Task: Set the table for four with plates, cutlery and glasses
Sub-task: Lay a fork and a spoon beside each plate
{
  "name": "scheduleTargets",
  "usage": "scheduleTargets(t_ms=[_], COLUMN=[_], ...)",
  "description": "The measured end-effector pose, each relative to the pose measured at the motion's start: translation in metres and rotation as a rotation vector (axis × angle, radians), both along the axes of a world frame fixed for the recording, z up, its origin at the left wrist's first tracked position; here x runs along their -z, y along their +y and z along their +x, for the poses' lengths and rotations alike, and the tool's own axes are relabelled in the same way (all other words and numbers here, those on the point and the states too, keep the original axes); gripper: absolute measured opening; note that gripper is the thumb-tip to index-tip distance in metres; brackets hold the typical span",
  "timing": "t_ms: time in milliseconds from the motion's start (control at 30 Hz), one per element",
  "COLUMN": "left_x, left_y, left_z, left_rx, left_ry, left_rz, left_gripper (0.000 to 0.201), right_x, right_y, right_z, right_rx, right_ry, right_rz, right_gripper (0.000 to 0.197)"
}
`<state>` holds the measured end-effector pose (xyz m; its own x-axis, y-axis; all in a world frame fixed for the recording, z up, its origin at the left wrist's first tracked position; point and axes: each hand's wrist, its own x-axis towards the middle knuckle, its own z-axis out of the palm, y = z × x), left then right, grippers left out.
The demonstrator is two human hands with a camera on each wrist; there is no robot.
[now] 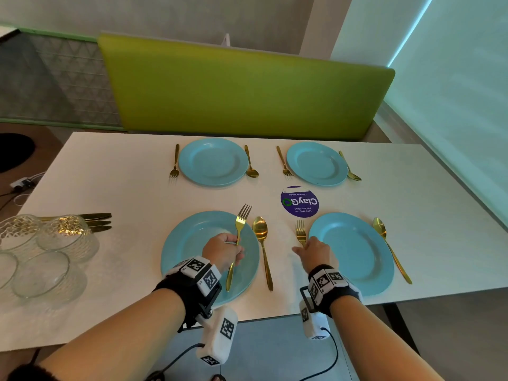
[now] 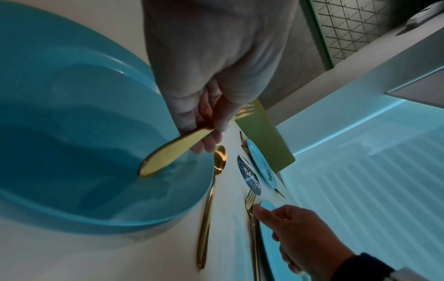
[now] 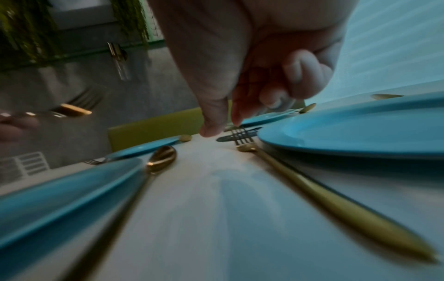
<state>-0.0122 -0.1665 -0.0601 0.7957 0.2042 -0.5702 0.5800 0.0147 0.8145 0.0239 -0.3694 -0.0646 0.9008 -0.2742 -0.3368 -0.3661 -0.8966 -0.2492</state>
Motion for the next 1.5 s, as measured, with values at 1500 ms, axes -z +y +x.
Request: scheduleTargets(t_ms=[1500], left_x=[-0.042], left_y=[0.242], left_z=[-0.056], left_rx=[0.115], left_ry=[-0.039], left_rz=[0.138], left_gripper=[0.017], right_x=[0.019], right_y=[0.328], right_z=[-0.076], right_rx=[-0.046], right_ry=[0.152], right_rz=[0.124], right_gripper=[0.026])
